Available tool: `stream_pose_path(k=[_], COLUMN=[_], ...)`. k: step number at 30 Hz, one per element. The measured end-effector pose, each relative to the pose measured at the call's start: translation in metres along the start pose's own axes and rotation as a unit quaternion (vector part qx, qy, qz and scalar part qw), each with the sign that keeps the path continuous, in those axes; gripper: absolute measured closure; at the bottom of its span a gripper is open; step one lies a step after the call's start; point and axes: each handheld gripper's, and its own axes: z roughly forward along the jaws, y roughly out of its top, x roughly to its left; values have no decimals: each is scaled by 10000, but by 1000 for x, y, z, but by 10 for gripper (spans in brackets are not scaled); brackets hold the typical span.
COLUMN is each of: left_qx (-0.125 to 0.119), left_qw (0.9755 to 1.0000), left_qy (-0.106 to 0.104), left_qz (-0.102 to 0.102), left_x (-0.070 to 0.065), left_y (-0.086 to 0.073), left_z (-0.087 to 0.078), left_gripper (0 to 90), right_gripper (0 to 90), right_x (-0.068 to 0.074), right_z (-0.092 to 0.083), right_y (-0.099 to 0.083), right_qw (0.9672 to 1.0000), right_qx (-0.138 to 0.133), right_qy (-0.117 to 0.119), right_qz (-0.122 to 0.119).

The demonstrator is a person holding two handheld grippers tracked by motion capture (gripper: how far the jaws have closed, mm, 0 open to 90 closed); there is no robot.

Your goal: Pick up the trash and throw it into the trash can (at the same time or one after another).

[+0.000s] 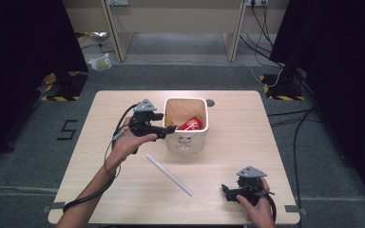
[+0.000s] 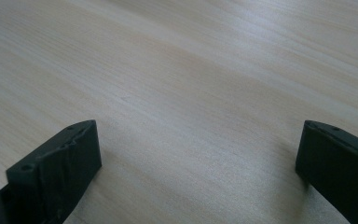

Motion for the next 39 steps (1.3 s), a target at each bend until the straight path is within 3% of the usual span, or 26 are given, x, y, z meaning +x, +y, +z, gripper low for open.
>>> stream_pose_path(k=[3,9,20,32,39], left_qx=[-8,-37,-83,127,171], left_qw=[9999,9999,9998,9998,9990], left_qy=[-116,-142,-111,139,345], left_qz=[-27,32,-157,-98,-228], left_x=[-5,-16,-18,-32,-34], left_y=[-6,-21,-50,-90,-111], left_z=[-4,-12,-13,1,13], left_gripper=[259,259,259,257,257], right_gripper=[3,3,3,3,3], right_x=[0,0,0,0,0], right_z=[0,0,0,0,0], right_y=[0,0,0,0,0], right_qw=[10000,10000,10000,10000,10000], right_qx=[-2,13,11,10,9], right_qy=[0,2,1,0,-2], right_qz=[-1,13,6,6,4])
